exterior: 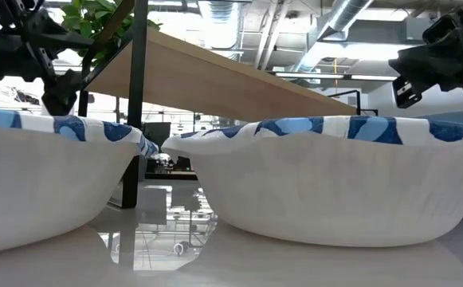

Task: Place and stack bowls onto a shelf
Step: Put the red bowl on the shelf

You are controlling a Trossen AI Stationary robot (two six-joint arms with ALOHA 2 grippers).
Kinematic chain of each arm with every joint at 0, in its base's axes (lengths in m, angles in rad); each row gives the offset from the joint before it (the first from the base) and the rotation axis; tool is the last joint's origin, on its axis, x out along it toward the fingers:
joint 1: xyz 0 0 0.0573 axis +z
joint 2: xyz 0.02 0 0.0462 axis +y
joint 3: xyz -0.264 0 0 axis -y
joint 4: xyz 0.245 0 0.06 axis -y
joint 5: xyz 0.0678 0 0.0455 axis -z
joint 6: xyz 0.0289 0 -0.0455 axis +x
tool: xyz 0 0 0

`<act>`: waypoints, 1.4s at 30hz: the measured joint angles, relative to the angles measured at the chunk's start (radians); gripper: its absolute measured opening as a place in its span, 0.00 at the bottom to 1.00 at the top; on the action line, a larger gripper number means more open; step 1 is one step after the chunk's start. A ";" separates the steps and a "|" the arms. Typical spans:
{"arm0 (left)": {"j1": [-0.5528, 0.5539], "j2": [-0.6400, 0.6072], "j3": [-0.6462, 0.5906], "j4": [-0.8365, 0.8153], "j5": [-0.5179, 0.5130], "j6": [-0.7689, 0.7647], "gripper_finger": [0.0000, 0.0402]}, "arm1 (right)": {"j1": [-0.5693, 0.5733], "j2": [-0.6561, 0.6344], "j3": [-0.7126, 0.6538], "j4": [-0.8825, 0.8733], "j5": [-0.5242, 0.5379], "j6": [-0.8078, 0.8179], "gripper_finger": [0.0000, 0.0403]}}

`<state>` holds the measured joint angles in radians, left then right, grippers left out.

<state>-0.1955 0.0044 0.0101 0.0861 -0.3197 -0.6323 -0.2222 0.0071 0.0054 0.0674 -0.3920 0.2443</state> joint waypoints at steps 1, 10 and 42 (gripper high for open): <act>0.000 0.000 0.000 0.000 -0.007 -0.001 0.60 | 0.000 0.000 0.000 0.000 0.000 0.000 0.24; 0.001 0.000 0.001 0.030 -0.155 -0.072 0.60 | 0.000 0.000 0.000 0.000 0.000 0.000 0.24; -0.244 1.081 0.921 -1.009 0.526 -0.174 0.60 | 0.000 0.000 0.000 0.000 0.000 0.000 0.24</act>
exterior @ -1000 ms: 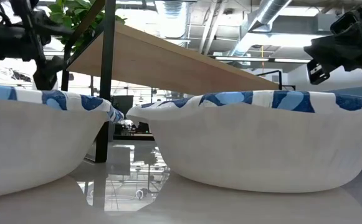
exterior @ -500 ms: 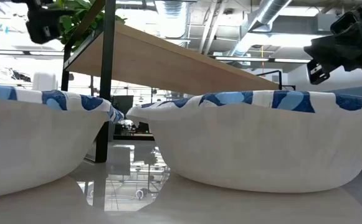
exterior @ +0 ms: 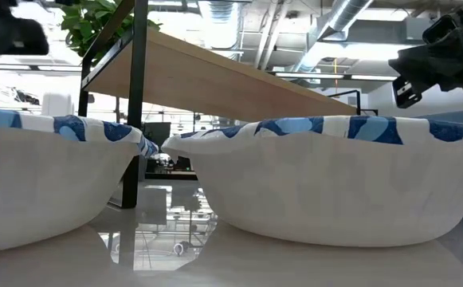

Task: Place and stack bowls onto a shelf
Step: Put the red bowl on the shelf

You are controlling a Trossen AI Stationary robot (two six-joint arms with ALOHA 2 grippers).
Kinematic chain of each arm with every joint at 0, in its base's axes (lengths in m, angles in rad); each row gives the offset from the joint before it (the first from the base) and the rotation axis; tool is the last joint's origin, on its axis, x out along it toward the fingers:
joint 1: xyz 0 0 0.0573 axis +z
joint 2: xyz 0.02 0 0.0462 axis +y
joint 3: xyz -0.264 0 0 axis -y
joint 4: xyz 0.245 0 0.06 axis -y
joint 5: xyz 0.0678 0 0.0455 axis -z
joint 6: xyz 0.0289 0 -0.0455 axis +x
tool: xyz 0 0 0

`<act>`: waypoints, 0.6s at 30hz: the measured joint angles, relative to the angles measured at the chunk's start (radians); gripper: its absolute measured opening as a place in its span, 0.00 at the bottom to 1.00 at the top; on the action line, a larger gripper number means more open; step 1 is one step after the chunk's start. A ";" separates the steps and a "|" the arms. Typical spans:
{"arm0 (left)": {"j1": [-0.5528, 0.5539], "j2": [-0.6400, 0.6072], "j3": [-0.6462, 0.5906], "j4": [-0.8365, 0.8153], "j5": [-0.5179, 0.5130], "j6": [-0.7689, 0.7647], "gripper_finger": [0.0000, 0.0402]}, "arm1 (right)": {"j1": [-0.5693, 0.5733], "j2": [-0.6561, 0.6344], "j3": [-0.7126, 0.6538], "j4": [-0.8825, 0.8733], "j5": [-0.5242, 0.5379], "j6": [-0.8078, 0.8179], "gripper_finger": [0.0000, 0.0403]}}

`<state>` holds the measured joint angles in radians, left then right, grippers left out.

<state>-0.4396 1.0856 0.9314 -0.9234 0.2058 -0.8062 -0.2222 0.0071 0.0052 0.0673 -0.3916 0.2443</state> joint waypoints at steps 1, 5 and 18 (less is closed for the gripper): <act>-0.023 0.017 0.000 0.009 -0.001 -0.002 0.60 | 0.000 0.000 0.000 0.000 0.000 0.000 0.24; -0.115 0.062 0.000 0.056 -0.044 -0.003 0.60 | 0.000 0.000 0.000 0.000 0.000 0.000 0.24; -0.291 0.231 0.000 0.042 -0.166 0.097 0.60 | 0.000 0.000 0.000 0.000 0.000 0.000 0.24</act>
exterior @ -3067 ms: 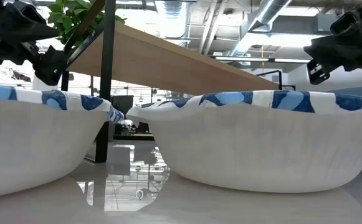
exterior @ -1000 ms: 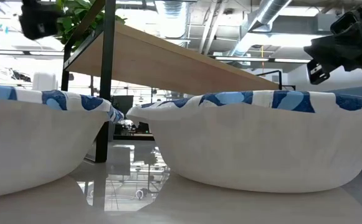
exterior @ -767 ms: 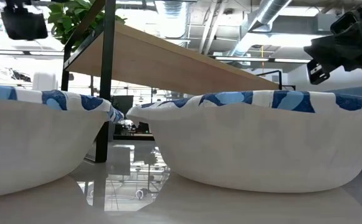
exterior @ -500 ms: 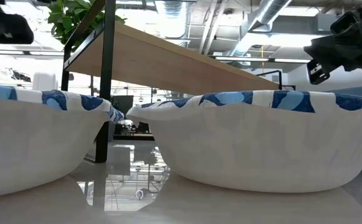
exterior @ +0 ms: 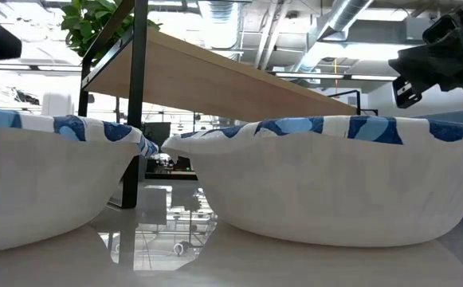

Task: Place and stack bowls onto a shelf
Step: Put the red bowl on the shelf

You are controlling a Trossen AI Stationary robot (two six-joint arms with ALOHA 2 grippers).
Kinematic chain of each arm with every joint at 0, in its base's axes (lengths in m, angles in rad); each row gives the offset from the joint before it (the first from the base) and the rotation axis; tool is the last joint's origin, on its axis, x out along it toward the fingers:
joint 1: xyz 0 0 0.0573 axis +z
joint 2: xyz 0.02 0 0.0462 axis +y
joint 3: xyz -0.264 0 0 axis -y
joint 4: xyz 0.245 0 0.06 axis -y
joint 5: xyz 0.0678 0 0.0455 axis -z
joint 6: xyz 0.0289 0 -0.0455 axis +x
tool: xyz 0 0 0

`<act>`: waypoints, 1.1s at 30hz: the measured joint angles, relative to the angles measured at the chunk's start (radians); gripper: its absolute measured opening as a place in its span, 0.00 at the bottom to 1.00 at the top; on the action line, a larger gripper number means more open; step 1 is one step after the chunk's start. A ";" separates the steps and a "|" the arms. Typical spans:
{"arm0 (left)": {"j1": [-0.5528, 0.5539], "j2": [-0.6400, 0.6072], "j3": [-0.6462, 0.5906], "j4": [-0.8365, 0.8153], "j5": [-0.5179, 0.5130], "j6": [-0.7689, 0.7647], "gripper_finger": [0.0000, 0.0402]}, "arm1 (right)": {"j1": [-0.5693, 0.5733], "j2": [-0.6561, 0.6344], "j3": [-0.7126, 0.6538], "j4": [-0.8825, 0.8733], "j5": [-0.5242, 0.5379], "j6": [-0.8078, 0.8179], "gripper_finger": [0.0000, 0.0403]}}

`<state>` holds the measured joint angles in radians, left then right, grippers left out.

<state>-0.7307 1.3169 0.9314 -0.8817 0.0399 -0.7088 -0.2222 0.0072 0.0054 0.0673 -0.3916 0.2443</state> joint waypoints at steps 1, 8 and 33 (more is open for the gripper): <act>-0.003 0.016 0.000 -0.001 0.000 0.016 0.60 | 0.000 0.000 0.000 0.000 0.000 0.000 0.24; -0.004 0.096 -0.025 0.037 0.008 0.042 0.60 | 0.000 0.000 0.000 0.000 0.000 0.000 0.24; -0.004 0.074 -0.068 0.081 0.135 -0.124 0.00 | 0.000 0.000 0.000 0.000 0.000 0.000 0.24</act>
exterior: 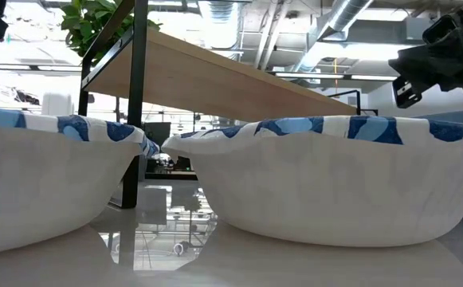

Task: Place and stack bowls onto a shelf
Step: Put the red bowl on the shelf

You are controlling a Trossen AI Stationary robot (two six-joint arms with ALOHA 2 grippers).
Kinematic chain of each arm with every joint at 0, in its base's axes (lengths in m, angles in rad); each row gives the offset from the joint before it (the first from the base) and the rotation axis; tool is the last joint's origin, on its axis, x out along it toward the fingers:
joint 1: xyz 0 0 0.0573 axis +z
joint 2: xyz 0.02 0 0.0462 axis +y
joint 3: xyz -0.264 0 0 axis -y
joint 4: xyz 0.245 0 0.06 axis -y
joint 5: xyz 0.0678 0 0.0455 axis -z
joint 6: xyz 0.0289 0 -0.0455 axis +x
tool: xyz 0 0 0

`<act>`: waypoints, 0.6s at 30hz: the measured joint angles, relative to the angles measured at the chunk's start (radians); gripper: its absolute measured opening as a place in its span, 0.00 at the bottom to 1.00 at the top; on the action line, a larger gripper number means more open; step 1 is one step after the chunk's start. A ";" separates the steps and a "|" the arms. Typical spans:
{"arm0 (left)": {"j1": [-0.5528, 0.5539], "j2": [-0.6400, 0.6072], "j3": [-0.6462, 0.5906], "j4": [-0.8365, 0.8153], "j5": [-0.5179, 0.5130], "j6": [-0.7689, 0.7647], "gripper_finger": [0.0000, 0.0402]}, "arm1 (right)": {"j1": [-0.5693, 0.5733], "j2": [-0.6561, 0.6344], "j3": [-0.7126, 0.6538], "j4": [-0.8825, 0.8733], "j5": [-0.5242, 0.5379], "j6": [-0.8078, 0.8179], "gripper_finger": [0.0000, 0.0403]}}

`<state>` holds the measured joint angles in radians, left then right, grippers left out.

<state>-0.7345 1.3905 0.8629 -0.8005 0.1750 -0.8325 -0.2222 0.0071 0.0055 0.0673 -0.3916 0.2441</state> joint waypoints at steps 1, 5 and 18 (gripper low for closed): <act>0.000 -0.007 0.006 -0.002 0.006 -0.020 0.00 | 0.000 0.000 0.000 0.000 0.000 0.000 0.24; 0.000 -0.039 0.049 -0.008 0.039 -0.093 0.00 | 0.000 0.000 0.000 0.000 0.000 0.000 0.24; 0.084 -0.172 0.404 -0.080 -0.143 -0.515 0.00 | 0.000 0.000 0.000 0.000 0.000 0.000 0.24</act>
<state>-0.6506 1.2182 1.2665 -0.8802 0.0317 -1.3473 -0.2222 0.0073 0.0051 0.0673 -0.3916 0.2440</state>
